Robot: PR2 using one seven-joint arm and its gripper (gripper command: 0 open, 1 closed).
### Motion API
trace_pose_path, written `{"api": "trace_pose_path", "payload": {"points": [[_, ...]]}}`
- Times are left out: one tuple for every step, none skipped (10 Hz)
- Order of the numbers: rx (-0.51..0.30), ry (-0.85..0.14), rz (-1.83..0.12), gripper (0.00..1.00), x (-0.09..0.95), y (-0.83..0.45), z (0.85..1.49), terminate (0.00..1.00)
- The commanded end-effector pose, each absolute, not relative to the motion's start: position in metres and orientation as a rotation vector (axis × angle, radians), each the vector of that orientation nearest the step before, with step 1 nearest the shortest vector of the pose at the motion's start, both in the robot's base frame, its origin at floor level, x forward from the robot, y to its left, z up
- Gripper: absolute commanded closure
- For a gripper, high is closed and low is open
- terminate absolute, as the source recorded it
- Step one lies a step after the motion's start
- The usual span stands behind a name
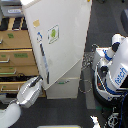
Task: Opening the fridge
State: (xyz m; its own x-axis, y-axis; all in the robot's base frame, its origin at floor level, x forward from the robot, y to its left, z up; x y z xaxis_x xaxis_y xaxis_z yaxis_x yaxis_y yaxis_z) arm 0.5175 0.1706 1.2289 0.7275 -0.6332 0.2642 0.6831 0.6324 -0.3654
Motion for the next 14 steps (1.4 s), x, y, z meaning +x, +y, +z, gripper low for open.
{"api": "trace_pose_path", "payload": {"points": [[-0.214,-0.014,-0.72,1.0,0.621,0.217,1.074,0.0],[-0.217,0.012,-0.707,1.0,0.652,0.227,1.029,0.0],[-0.2,0.061,-0.712,1.0,0.688,0.24,0.96,0.0],[-0.196,0.088,-0.736,1.0,0.692,0.245,0.936,0.0],[-0.161,0.123,-0.761,1.0,0.696,0.248,0.907,0.0],[-0.166,0.125,-0.773,1.0,0.702,0.23,0.902,0.0],[-0.186,0.111,-0.814,1.0,0.71,0.185,0.908,0.0],[-0.234,0.086,-0.869,1.0,0.717,0.11,0.942,0.0],[-0.331,0.016,-0.971,0.0,0.717,0.003,1.018,0.0],[-0.33,0.01,-0.986,0.0,0.72,-0.035,1.032,0.0],[-0.325,-0.002,-0.997,0.0,0.719,-0.066,1.05,0.0],[-0.3,-0.029,-1.045,0.0,0.684,-0.11,1.113,0.0],[-0.291,-0.051,-1.075,0.0,0.665,-0.117,1.143,0.0],[-0.302,-0.121,-1.127,0.0,0.633,-0.121,1.195,0.0]]}}
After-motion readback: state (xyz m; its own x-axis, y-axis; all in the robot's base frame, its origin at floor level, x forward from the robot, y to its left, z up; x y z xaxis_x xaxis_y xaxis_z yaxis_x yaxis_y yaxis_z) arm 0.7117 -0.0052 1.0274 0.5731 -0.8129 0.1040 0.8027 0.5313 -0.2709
